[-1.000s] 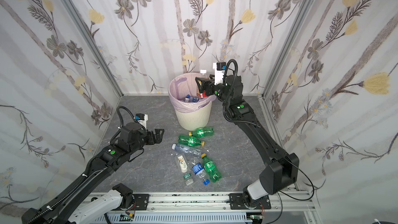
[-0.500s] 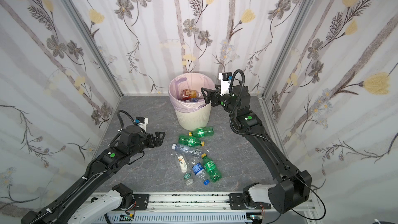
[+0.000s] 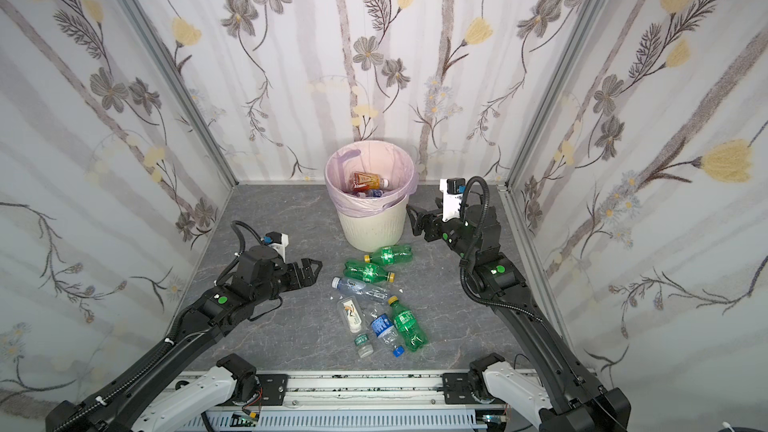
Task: Throw the plastic bottles in the bin
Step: 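Draw the right gripper back while the left gripper reaches toward the clear flat bottle, then grasp the clear flat bottle with a bird label with the left gripper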
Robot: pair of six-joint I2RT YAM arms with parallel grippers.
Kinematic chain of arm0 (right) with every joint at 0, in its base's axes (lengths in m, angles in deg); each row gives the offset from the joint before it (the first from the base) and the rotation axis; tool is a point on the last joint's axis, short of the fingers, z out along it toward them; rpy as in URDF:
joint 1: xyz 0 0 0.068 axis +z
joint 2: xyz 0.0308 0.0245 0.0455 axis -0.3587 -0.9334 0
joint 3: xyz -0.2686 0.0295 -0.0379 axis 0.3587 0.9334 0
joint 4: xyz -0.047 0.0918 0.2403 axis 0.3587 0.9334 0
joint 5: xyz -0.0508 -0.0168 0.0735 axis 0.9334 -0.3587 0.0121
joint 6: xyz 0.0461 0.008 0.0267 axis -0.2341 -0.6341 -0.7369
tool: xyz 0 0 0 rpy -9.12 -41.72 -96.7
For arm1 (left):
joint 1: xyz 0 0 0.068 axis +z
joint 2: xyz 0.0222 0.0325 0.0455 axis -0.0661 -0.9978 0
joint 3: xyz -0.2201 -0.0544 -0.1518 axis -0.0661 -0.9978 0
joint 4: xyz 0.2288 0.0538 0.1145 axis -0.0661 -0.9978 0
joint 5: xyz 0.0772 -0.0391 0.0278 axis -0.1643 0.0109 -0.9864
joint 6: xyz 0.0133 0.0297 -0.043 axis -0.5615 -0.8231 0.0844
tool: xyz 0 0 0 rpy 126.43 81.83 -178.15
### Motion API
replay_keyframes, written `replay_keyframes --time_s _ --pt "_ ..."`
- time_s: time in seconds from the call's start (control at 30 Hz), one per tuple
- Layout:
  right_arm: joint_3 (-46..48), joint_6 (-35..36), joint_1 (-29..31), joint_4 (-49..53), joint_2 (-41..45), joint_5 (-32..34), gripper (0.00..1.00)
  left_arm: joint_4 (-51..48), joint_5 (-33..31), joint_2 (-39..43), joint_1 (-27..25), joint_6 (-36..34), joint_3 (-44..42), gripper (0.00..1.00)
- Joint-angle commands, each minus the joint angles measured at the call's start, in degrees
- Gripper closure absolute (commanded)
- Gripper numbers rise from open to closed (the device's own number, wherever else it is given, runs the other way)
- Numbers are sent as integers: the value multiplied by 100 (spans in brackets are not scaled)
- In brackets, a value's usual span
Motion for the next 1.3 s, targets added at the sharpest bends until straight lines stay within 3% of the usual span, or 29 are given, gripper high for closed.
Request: replay_keyframes --time_s 0.0,0.43,0.7,1.13,1.27 --pt "240 44 -36 32 176 258 8 -36 -28 -12 -218 480 -88 1" --pt "1249 -43 -102 -116 694 688 5 -148 -53 -265 -1745 1948 -644 5" --pt "1383 -44 -119 -232 551 718 5 -130 153 -677 -2503 2315 -634 7" --pt "1734 -97 -129 -434 558 697 5 433 5 -1930 -2808 2308 -202 7" --pt "1772 -81 -138 -434 581 689 5 565 -169 -2181 -2817 2474 -138 13"
